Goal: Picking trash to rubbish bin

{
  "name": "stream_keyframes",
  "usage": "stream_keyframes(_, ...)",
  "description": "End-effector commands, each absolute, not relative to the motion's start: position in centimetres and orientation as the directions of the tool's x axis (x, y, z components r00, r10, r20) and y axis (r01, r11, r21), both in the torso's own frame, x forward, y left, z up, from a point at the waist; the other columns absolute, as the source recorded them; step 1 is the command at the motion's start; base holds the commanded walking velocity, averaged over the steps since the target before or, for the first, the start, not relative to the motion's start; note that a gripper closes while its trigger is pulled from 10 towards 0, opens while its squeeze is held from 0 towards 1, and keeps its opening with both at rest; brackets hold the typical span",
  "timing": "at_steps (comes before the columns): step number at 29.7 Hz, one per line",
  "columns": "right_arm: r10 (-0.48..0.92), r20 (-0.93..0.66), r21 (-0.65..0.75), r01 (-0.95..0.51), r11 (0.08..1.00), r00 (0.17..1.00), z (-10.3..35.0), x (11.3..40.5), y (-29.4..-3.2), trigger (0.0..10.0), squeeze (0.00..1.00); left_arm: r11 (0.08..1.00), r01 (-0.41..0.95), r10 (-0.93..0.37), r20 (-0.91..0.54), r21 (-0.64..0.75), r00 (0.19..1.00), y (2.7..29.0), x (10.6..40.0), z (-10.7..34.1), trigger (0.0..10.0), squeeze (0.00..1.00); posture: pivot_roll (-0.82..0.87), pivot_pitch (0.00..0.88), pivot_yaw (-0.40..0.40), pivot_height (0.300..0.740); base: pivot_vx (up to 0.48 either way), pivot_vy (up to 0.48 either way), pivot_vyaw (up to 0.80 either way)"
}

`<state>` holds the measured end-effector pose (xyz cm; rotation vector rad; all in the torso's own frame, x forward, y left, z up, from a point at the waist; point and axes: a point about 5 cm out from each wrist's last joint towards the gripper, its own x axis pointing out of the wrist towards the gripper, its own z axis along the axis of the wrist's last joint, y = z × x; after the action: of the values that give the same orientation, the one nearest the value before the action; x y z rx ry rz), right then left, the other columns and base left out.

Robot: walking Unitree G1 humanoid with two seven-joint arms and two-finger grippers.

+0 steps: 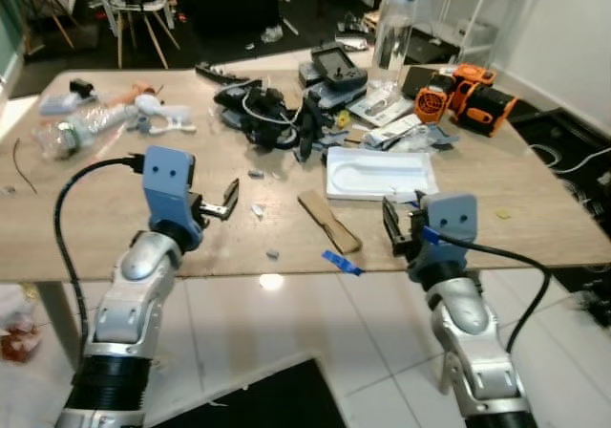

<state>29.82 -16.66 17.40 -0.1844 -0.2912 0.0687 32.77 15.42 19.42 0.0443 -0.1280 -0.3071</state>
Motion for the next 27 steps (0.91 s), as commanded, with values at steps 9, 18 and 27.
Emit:
stream_keyframes(9,0.081,0.133,-0.197,-0.053,0.979,0.988,14.9,29.6,-16.8,10.0,0.00,0.919,0.386,-0.394,0.112,0.085,0.913,14.7,31.9,19.2,10.0,0.00,-0.01,0.126,0.040,0.740,0.373,0.000,0.00)
stream_keyframes(18,0.199,0.036,-0.124,-0.193,0.973,0.979,13.1,28.8,-14.9,10.0,0.00,0.815,0.572,-0.580,0.144,0.097,0.802,13.2,30.3,19.7,10.0,0.00,-0.01,0.136,0.043,0.740,0.037,0.000,0.00)
stream_keyframes(27,0.329,0.017,-0.122,-0.324,0.938,0.944,12.9,28.5,-12.6,10.0,1.00,0.766,0.635,-0.643,0.137,0.099,0.754,12.8,29.8,19.6,10.0,0.00,-0.01,0.145,0.046,0.740,0.000,0.000,0.00)
